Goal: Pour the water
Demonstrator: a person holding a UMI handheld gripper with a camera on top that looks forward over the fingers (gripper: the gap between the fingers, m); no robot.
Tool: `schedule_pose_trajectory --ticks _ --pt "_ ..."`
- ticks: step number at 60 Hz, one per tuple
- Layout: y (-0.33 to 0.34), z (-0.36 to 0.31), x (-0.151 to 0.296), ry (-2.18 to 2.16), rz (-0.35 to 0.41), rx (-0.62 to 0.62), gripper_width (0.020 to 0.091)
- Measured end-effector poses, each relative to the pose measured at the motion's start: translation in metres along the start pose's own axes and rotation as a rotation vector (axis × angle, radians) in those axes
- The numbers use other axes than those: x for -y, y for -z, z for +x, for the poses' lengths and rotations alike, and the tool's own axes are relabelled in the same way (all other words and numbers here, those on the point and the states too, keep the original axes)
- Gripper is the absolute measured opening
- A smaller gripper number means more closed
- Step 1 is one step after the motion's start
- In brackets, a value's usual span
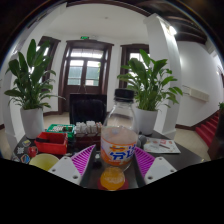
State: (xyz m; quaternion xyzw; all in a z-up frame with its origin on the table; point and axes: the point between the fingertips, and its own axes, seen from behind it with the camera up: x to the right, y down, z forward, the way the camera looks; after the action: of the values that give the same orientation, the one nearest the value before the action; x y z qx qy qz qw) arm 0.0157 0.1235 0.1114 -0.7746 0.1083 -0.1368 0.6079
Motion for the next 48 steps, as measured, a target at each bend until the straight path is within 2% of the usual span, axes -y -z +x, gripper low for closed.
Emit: schedule_pose_trajectory --ticks 2,11,24,34,48 --pt "0.003 0.000 -0.003 -0.003 -0.009 0.004 0.0688" --pt "0.033 0.004 -0.021 -0.053 -0.038 0.021 0.0678" --pt "0.115 0.006 -0.052 -0.067 -0.083 0.060 0.0679" --pt "0.192 -0.001 -0.034 -0.043 -0.064 0.158 0.0678" --pt "0.273 0.007 0.014 0.024 0.000 0.175 0.0680"
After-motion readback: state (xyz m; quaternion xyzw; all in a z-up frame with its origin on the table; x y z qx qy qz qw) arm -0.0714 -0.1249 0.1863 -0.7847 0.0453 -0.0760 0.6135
